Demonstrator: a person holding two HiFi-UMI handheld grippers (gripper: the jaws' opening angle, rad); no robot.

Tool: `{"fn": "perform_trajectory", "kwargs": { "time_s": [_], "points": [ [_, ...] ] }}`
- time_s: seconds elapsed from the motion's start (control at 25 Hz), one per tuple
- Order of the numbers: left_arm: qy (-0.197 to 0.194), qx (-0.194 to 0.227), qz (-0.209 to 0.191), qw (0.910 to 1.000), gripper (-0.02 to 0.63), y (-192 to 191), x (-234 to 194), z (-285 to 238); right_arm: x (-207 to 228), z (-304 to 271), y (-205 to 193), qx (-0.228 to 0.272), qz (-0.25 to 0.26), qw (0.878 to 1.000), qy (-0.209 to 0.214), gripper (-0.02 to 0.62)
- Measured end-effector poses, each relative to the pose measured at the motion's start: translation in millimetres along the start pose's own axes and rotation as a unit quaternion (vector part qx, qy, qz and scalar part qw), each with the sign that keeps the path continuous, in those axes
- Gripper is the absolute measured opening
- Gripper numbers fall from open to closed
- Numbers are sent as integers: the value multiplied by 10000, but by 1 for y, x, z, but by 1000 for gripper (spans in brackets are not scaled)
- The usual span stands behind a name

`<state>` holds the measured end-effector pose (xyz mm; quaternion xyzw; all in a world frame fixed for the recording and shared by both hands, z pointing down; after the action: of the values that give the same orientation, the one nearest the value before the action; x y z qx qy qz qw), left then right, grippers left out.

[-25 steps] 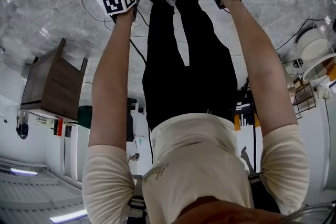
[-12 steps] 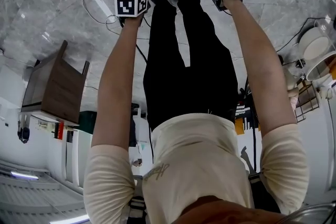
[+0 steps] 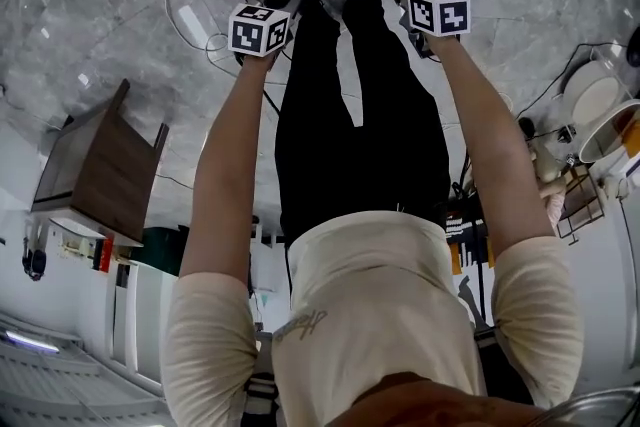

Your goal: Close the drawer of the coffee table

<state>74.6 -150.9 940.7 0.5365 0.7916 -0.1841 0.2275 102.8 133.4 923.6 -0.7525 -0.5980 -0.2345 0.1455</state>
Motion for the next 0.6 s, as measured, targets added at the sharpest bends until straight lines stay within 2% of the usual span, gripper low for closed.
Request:
{"fn": "perform_trajectory", "kwargs": {
  "time_s": [0.16,0.4,0.6],
  "points": [
    [-50,291,-84,9995,5,-10,6,31,-15,25,-27,-139,192,9996,-146,-5],
    [-73,574,37,9983,5,-40,33,99,-58,82,-66,7,-143,9991,-388,-5],
    [-7,856,-179,9962,5,-19,56,150,-93,126,-45,420,-43,9987,-288,-5]
  ]
}}
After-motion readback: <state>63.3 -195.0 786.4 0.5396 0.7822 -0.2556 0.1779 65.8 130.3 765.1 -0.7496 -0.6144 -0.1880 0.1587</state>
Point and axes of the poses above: the fingertips, and each gripper's own axes: z backward along the fingers, x to its right, y out of its top, the point moved 9 cm from there along z, backward along the fingers, and after that the axes turned 13 degrees about -x, right-handed, at the moved point
